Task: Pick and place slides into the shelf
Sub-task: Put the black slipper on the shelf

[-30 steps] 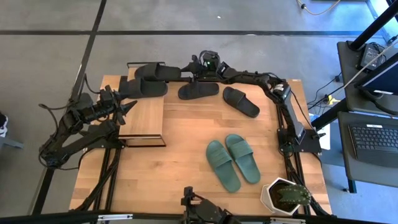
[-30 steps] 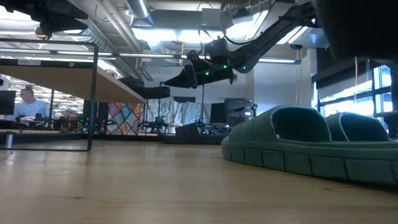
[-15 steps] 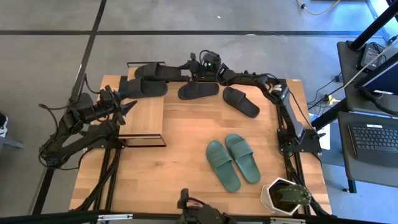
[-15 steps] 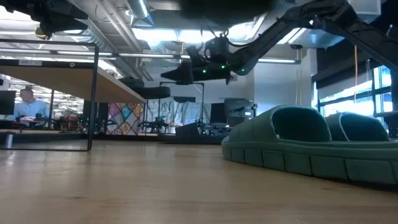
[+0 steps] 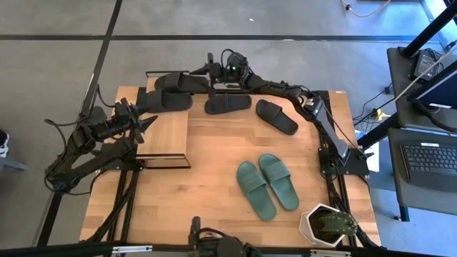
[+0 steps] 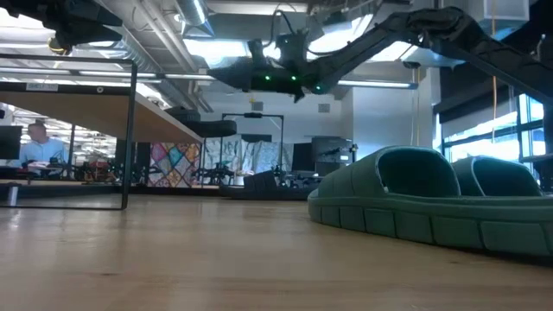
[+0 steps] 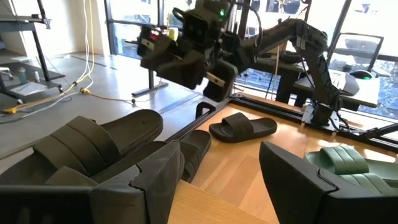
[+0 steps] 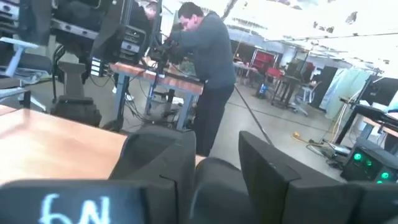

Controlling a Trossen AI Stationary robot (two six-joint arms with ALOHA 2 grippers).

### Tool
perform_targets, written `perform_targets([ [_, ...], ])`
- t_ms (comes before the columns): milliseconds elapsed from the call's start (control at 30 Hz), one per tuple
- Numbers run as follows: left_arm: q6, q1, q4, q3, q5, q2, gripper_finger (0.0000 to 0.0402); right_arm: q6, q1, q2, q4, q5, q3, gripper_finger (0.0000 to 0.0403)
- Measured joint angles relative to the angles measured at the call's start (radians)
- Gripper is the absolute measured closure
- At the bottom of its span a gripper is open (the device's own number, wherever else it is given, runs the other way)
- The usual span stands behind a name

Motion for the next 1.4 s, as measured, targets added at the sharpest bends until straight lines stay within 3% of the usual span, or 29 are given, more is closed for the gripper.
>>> perform_targets([
  [367, -0.013, 0.000, -0.003, 0.000, 0.001, 0.000, 0.0189, -0.146, -0.046, -0.001, -0.492, 0.001, 0.111, 0.0293],
  [633, -0.012, 0.000, -0.003, 0.000, 0.001, 0.000, 0.0189, -0.180, -0.086, -0.006, -0.829, 0.010, 0.272, 0.0293],
  [833, -0.012, 0.000, -0.003, 0.000, 0.001, 0.000, 0.0189, -0.256, -0.090, -0.008, -1.046, 0.167, 0.288, 0.0293],
  [1000, -0.012, 0.000, -0.003, 0.000, 0.001, 0.000, 0.0189, -0.289, -0.086, -0.004, -1.112, 0.170, 0.277, 0.0293],
  [1400, -0.012, 0.000, -0.003, 0.000, 0.001, 0.000, 0.0189, -0.287, -0.050, 0.036, -0.998, 0.186, 0.276, 0.0293],
])
